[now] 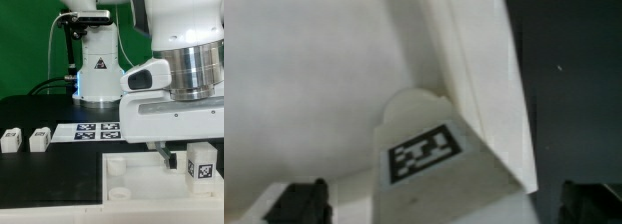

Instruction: Assemble one leg

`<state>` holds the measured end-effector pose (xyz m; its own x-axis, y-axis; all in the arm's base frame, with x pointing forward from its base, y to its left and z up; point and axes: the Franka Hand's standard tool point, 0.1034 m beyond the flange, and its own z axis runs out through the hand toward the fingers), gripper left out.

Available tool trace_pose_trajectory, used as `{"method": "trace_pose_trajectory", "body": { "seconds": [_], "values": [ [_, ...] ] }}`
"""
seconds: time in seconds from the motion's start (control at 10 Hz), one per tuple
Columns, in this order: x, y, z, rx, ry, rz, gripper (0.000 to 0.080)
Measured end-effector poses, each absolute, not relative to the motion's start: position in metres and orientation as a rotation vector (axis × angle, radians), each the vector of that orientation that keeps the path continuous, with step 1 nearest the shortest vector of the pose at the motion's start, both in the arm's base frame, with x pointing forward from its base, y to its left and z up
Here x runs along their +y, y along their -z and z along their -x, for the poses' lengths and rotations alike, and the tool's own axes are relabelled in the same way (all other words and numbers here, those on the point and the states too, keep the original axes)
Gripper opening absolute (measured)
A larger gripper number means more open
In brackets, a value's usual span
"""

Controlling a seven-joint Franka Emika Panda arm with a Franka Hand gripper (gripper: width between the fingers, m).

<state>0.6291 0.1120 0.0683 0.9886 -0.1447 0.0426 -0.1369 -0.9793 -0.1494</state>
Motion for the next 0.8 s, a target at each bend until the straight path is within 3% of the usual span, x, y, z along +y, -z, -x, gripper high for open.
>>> {"method": "trace_pose_trajectory", "body": {
  "seconds": [0.2, 0.3, 0.4, 0.5, 0.8],
  "values": [
    [0.1120, -0.0682, -0.6304, 0.190, 0.100, 2.987, 0.0623],
    [0.1119, -0.0682, -0.6304, 0.190, 0.100, 2.987, 0.0451],
    [0.1125, -0.0682, -0.6303, 0.243, 0.095, 2.979, 0.0451],
    [0.1120, -0.0677, -0.6297, 0.452, 0.075, 2.946, 0.0298],
    [0.1090, -0.0671, -0.6297, 0.986, 0.031, 2.810, 0.0298]
  ]
}}
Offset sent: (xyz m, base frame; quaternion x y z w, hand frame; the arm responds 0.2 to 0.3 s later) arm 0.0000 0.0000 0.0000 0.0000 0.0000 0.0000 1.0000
